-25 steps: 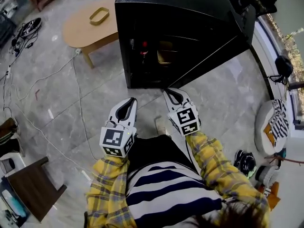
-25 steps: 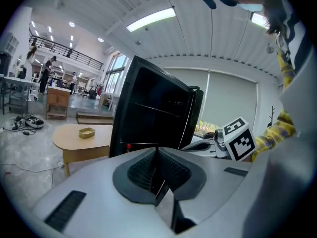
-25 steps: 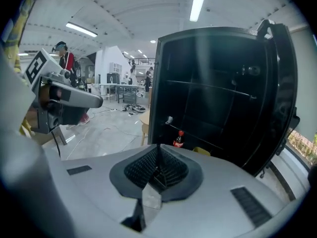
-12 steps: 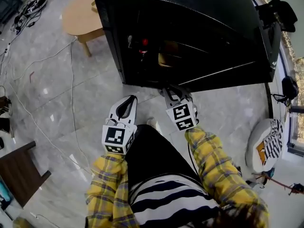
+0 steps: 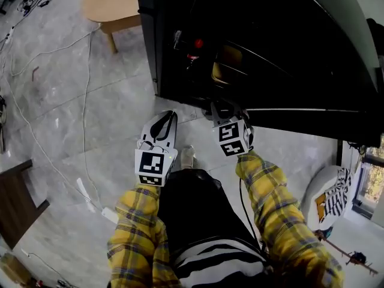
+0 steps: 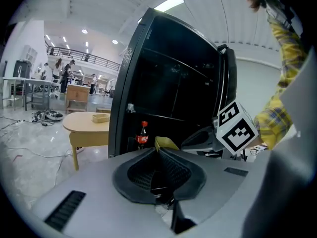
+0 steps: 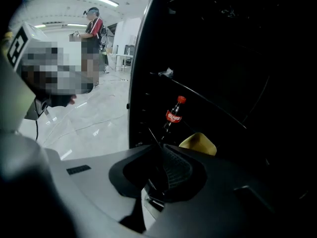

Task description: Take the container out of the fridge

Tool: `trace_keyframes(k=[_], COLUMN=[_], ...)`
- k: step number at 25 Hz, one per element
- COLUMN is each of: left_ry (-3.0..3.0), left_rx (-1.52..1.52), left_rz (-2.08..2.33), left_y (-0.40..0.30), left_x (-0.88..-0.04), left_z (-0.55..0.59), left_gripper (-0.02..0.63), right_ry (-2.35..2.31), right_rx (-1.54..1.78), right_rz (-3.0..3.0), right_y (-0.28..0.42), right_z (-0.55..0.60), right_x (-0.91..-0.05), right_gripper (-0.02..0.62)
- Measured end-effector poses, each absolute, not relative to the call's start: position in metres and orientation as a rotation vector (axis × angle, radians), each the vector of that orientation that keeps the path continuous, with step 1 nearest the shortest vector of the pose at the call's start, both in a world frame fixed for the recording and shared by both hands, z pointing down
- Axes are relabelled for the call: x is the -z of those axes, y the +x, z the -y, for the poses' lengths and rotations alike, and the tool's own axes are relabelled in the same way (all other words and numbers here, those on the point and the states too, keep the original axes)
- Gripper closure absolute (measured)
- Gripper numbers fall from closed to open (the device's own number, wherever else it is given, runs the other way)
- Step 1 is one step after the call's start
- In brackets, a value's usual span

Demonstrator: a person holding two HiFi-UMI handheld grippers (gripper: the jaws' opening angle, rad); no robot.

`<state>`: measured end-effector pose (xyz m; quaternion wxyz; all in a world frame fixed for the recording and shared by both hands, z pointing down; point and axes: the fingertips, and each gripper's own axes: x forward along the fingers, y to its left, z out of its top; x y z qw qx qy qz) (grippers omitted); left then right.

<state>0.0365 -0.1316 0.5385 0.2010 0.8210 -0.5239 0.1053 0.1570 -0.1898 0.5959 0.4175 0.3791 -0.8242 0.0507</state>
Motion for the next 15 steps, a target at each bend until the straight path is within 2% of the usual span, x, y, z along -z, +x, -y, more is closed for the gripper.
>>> trace_keyframes(k=[7, 11, 15], left_ry=[2.295, 2.283, 2.255], left_rx=[-0.343, -0.349, -0.331], left_rz=[1.454, 1.458, 1.46], left_y=[0.045, 0.041, 0.04], left_x=[-0.579, -0.599, -0.615], left_z=[0.14, 0.142, 0.144], left_gripper=[0.577, 0.577, 0.577], right_ry=[0.952, 0.936, 0.934], right_rx=[-0.064, -0.046, -0.04], right_rz=[1.998, 1.962, 1.918], right_y=[0.159, 0.157, 0.16], right_z=[0.219, 0.234, 0.248], right_x=[-0.627, -0.642, -0.656], right_gripper=[0.561, 0.503, 0.494])
